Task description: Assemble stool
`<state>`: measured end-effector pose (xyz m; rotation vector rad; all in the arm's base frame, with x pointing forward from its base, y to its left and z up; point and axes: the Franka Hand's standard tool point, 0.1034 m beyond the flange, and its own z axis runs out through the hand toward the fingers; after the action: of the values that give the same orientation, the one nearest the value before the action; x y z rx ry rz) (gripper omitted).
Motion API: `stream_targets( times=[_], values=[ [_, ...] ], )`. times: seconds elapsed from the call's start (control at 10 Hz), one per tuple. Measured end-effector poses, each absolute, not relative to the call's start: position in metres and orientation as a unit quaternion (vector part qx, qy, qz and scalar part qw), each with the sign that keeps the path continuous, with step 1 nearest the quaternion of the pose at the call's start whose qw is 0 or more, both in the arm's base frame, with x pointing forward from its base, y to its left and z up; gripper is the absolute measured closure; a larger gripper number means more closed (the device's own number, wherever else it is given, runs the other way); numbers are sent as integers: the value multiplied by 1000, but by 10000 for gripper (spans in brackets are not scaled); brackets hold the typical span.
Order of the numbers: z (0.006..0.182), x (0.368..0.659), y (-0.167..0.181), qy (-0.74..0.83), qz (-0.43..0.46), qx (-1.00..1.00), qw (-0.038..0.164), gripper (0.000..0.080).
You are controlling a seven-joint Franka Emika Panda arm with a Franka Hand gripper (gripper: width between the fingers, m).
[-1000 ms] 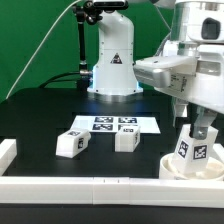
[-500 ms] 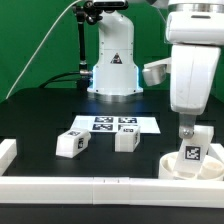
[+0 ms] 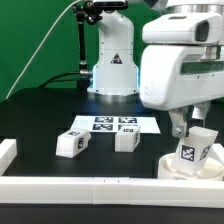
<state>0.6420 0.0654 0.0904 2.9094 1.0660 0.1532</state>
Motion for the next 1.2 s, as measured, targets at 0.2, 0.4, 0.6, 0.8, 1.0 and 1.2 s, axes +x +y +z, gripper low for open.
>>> stream_targets(
  times=[0.2,0.4,0.6,0.8,1.0,1.2],
  values=[
    [90,643,68,236,66,970,2,462],
    [90,644,69,177,70,982,-3,462],
    [89,644,70,109,69,992,-11,462],
    [89,644,71,60,69,996,-15,462],
    [88,643,77,-81,82,993,-38,462],
    [87,642,86,-191,82,977,-54,462]
  ],
)
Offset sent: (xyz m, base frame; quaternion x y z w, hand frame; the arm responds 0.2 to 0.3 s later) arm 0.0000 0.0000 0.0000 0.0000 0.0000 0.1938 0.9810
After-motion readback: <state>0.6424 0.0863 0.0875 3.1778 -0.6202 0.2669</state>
